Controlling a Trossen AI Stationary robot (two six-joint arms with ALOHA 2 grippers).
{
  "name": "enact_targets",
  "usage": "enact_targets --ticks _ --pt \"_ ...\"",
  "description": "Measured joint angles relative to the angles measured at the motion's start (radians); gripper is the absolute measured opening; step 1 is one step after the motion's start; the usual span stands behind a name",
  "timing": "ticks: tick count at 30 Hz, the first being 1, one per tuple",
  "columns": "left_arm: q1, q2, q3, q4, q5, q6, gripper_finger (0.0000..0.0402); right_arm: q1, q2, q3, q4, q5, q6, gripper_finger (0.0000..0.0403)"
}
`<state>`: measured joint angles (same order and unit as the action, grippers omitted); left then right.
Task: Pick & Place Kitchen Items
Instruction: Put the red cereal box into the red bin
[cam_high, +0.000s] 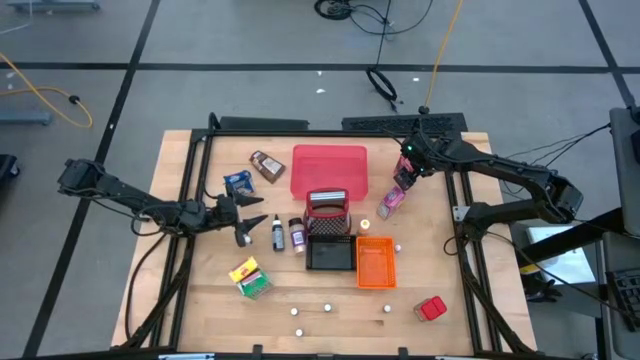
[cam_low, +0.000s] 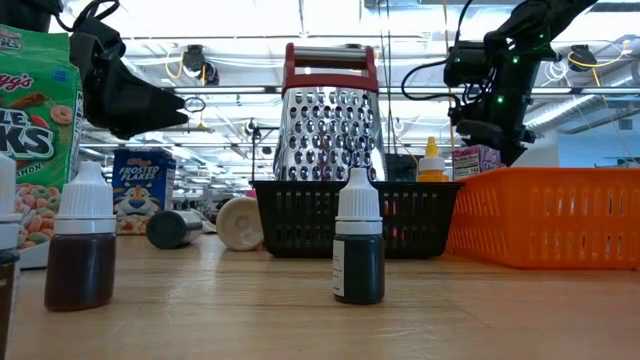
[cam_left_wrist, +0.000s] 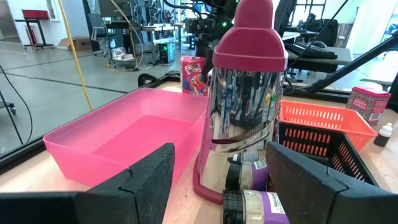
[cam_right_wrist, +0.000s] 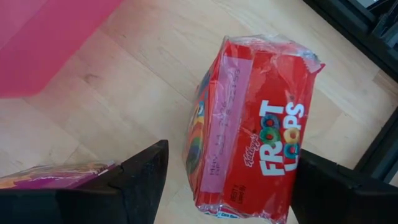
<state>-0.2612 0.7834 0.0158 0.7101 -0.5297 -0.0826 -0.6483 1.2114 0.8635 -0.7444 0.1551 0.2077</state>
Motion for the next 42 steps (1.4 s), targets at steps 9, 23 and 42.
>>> enact_targets --ticks 9,23,42 --pt "0.000 0.000 0.000 0.000 0.000 0.000 0.0255 0.000 0.000 0.000 0.000 0.000 0.000 0.0208" --pt "0.000 0.000 0.000 0.000 0.000 0.000 0.0255 0.000 0.000 0.000 0.000 -0.002 -0.011 0.0124" --pt "0.000 0.000 0.000 0.000 -0.001 0.000 0.0255 0.000 -0.031 0.089 0.002 -0.110 -0.037 0.0100"
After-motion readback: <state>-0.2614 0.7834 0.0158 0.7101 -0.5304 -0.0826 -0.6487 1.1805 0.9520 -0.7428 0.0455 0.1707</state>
